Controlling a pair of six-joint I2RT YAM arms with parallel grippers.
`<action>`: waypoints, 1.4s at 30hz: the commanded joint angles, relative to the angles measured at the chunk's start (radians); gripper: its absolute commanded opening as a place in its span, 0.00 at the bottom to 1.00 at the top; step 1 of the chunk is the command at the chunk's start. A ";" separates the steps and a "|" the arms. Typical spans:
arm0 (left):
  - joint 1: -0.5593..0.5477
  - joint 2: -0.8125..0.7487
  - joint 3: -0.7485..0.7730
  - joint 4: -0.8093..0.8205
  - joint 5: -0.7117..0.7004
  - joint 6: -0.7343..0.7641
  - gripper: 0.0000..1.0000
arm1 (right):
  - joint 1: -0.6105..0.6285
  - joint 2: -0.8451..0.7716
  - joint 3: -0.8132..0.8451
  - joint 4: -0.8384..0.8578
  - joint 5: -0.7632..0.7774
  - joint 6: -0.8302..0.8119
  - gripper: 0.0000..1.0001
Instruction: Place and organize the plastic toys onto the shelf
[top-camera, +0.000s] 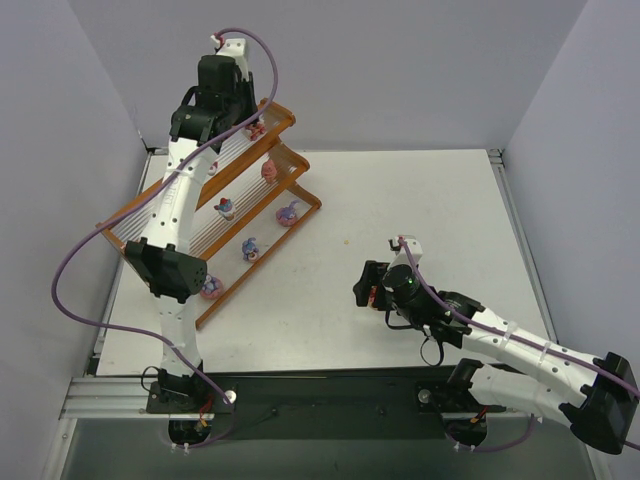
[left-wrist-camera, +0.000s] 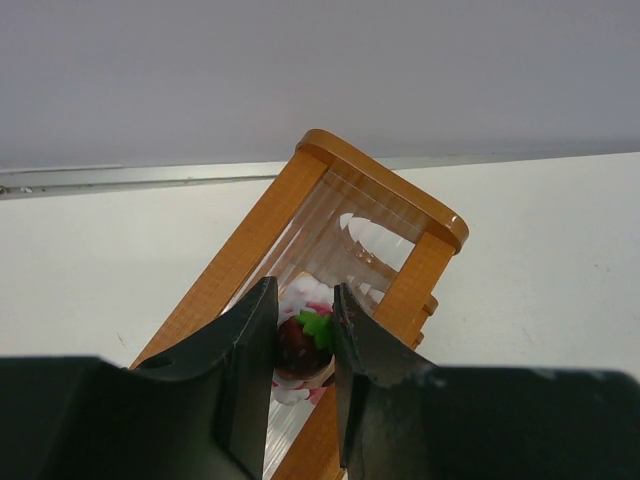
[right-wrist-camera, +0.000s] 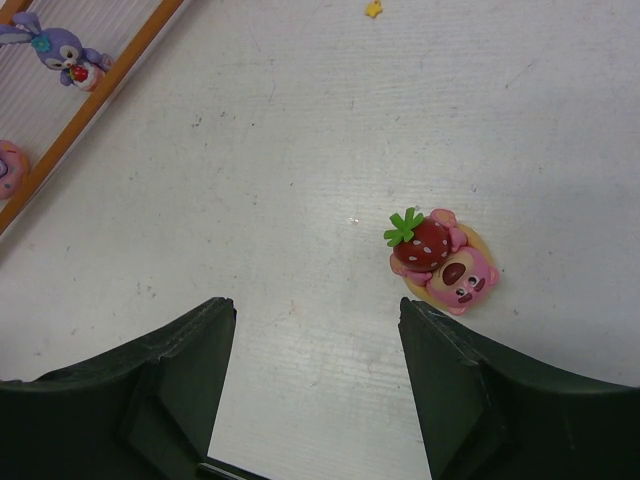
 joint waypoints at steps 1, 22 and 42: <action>-0.001 0.012 0.038 0.016 0.003 -0.008 0.34 | 0.003 0.003 -0.001 0.020 0.016 0.012 0.67; -0.004 -0.076 0.094 0.115 -0.008 0.025 0.97 | 0.003 0.029 0.016 -0.011 0.044 0.023 0.67; -0.383 -0.857 -0.958 0.447 0.083 -0.071 0.97 | -0.249 -0.199 0.088 -0.291 0.180 -0.018 0.68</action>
